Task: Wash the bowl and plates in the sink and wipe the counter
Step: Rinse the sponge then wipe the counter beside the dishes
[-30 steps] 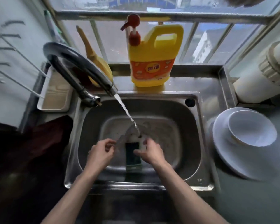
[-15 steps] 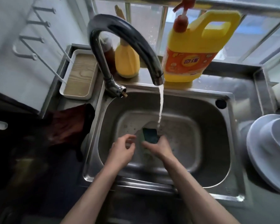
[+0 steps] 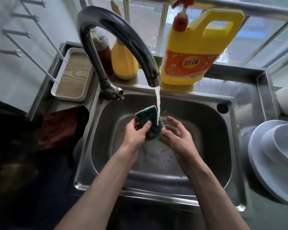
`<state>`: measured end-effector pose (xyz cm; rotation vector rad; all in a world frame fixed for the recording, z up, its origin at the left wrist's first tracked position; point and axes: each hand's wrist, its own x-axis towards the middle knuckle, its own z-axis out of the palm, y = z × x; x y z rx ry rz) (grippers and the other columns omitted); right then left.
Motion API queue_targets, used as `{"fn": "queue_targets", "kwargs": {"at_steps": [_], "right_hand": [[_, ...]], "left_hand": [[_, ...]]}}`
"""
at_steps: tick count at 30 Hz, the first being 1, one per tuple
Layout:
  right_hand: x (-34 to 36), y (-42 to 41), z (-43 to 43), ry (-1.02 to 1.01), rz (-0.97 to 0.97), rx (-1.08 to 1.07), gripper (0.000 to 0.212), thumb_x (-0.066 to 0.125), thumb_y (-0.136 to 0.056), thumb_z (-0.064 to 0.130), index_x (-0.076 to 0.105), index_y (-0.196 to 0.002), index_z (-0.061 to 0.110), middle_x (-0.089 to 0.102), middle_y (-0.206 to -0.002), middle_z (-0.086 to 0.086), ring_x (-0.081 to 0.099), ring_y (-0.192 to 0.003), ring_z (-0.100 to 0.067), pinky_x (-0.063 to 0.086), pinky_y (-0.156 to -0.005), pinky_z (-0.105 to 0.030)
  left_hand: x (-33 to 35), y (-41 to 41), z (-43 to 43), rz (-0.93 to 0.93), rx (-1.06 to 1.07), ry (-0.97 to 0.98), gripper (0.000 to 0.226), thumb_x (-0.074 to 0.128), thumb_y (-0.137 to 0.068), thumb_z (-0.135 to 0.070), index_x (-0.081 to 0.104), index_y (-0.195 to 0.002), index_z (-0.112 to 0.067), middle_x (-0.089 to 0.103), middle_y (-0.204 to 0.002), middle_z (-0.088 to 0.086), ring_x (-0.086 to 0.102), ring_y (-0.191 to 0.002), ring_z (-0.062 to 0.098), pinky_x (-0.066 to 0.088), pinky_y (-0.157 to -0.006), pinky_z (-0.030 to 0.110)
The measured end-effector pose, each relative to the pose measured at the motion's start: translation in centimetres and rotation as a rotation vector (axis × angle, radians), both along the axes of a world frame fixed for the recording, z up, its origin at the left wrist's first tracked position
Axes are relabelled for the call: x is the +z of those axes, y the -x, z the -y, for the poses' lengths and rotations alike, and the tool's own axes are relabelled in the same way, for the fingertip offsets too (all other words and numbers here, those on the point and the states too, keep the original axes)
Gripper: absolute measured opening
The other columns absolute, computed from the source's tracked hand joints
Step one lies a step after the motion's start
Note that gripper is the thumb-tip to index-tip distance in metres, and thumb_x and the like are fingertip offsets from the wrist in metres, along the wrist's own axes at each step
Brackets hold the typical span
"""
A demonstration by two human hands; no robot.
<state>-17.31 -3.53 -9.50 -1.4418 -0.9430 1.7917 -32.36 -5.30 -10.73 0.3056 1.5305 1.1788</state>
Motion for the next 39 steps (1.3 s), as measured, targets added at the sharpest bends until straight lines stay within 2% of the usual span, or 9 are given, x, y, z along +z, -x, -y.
{"fn": "queue_targets", "kwargs": {"at_steps": [5, 9, 13, 17, 20, 25, 27, 33, 39], "right_hand": [[-0.1, 0.2, 0.2, 0.014, -0.007, -0.140, 0.025, 0.066, -0.101, 0.024, 0.068, -0.126, 0.019, 0.075, -0.122, -0.006, 0.070, -0.118, -0.022, 0.057, -0.092, -0.035], [0.7, 1.0, -0.1, 0.063, -0.073, -0.129, 0.035, 0.060, -0.104, 0.035, 0.070, -0.128, 0.012, 0.076, -0.120, -0.010, 0.070, -0.117, -0.027, 0.056, -0.100, -0.041], [0.7, 3.4, 0.3, 0.208, -0.295, -0.172, 0.058, 0.066, -0.096, 0.041, 0.059, -0.140, 0.005, 0.069, -0.129, -0.023, 0.068, -0.118, -0.035, 0.051, -0.108, -0.050], [-0.3, 4.7, 1.0, 0.320, -0.492, -0.231, 0.048, 0.067, -0.096, 0.032, 0.054, -0.138, 0.011, 0.056, -0.137, -0.031, 0.060, -0.118, -0.043, 0.052, -0.101, -0.054], [-0.9, 4.9, 1.4, 0.375, -0.485, -0.207, 0.079, 0.075, -0.088, 0.058, 0.052, -0.141, 0.004, 0.056, -0.144, -0.027, 0.059, -0.128, -0.043, 0.045, -0.109, -0.061], [-1.4, 5.2, 0.7, 0.349, -0.124, -0.292, 0.021, 0.070, -0.098, 0.027, 0.067, -0.113, 0.013, 0.073, -0.114, -0.024, 0.072, -0.094, -0.039, 0.058, -0.080, -0.054], [-1.5, 5.8, 0.3, 0.350, -0.115, -0.286, 0.025, 0.067, -0.100, 0.023, 0.068, -0.120, 0.009, 0.073, -0.117, -0.025, 0.072, -0.102, -0.041, 0.058, -0.091, -0.054], [-1.8, 6.0, -1.1, 0.417, 0.200, -0.322, 0.033, 0.060, -0.106, 0.031, 0.073, -0.091, 0.004, 0.072, -0.082, -0.014, 0.062, -0.060, -0.021, 0.050, -0.052, -0.034], [-2.9, 5.5, -1.2, 0.511, 0.253, -0.370, 0.025, 0.062, -0.096, 0.025, 0.072, -0.104, 0.003, 0.067, -0.079, -0.011, 0.061, -0.059, -0.021, 0.048, -0.049, -0.027]], "left_hand": [[0.8, -1.1, -0.5, 0.443, 0.071, 0.085, 0.031, 0.049, -0.106, -0.007, 0.059, -0.133, 0.004, 0.069, -0.127, 0.024, 0.070, -0.104, 0.031, 0.061, -0.084, 0.037], [1.0, -1.2, -0.1, 0.537, 0.056, 0.095, 0.030, 0.050, -0.106, -0.009, 0.061, -0.129, 0.006, 0.075, -0.102, 0.017, 0.074, -0.082, 0.022, 0.061, -0.067, 0.032], [0.8, -1.4, 1.2, 0.282, 0.002, 0.070, 0.030, 0.078, -0.087, -0.011, 0.069, -0.115, -0.005, 0.078, -0.100, 0.013, 0.077, -0.088, 0.024, 0.063, -0.070, 0.035], [0.3, 0.3, 1.6, -0.593, -0.245, 0.044, 0.015, 0.085, -0.075, -0.024, 0.075, -0.087, -0.021, 0.074, -0.087, -0.003, 0.073, -0.087, 0.019, 0.060, -0.080, 0.038], [2.0, 1.2, 1.9, -0.907, -0.489, 0.058, 0.009, 0.082, -0.079, -0.032, 0.075, -0.085, -0.032, 0.069, -0.082, -0.004, 0.070, -0.086, 0.020, 0.053, -0.072, 0.032], [4.3, 2.6, 2.6, -0.921, -0.803, 0.182, 0.033, 0.082, -0.083, -0.033, 0.074, -0.115, -0.032, 0.077, -0.104, -0.004, 0.072, -0.100, 0.017, 0.057, -0.089, 0.033], [4.3, 2.9, 3.4, -0.984, -0.743, 0.190, 0.038, 0.073, -0.091, -0.025, 0.070, -0.127, -0.036, 0.076, -0.111, -0.006, 0.070, -0.104, 0.015, 0.054, -0.091, 0.030], [2.6, 2.9, 5.4, -1.012, -0.397, 0.151, 0.011, 0.065, -0.093, -0.017, 0.068, -0.099, -0.026, 0.069, -0.102, -0.004, 0.066, -0.089, 0.013, 0.052, -0.073, 0.026], [0.7, 2.6, 5.6, -0.914, -0.492, 0.137, 0.022, 0.062, -0.095, -0.017, 0.066, -0.115, -0.027, 0.067, -0.111, -0.007, 0.066, -0.098, 0.010, 0.054, -0.086, 0.028]]}}
